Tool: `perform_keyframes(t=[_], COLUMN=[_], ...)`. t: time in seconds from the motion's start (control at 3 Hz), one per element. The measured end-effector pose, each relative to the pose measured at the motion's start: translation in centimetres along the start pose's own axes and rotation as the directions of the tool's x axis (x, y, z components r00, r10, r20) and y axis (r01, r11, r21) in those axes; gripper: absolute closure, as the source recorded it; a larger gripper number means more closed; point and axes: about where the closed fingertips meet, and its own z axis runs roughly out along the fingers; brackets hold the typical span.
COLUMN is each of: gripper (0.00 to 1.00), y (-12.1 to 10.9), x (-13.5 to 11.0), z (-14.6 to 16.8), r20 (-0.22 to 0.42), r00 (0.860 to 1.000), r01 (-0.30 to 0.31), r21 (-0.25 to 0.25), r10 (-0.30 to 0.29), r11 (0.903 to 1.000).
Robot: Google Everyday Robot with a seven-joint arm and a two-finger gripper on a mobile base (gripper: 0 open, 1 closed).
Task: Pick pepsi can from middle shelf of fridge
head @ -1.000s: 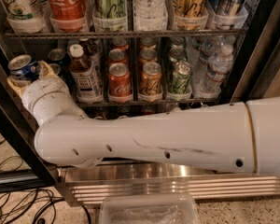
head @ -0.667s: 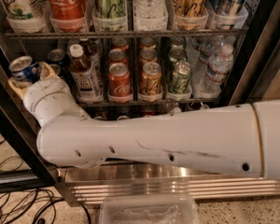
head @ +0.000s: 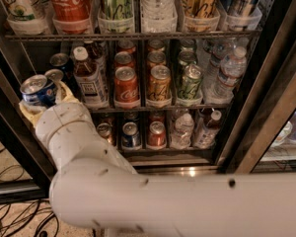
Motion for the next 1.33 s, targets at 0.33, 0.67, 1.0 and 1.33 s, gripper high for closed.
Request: perform_keyframes(t=[0.33,0.67,1.0,1.33], gripper=[1.0,1.0,1.0,1.0], y=[-0.9,-3.9,-5.9,-6.3], x=[-0.4,-0.1,0.3,1.0], z=[-3.3,-4.8,-4.6,-3.8], r20=[0.013,0.053,0.084,0.08], r00=[1.0,0.997,0.981,0.946], r01=[-0.009,-0.054,-0.179,-0.312], r21=[0.02,0.051,0.033,-0.023], r10=[0.009,0.052,0.175,0.313], r11=[0.9998,0.9972,0.9834,0.9498])
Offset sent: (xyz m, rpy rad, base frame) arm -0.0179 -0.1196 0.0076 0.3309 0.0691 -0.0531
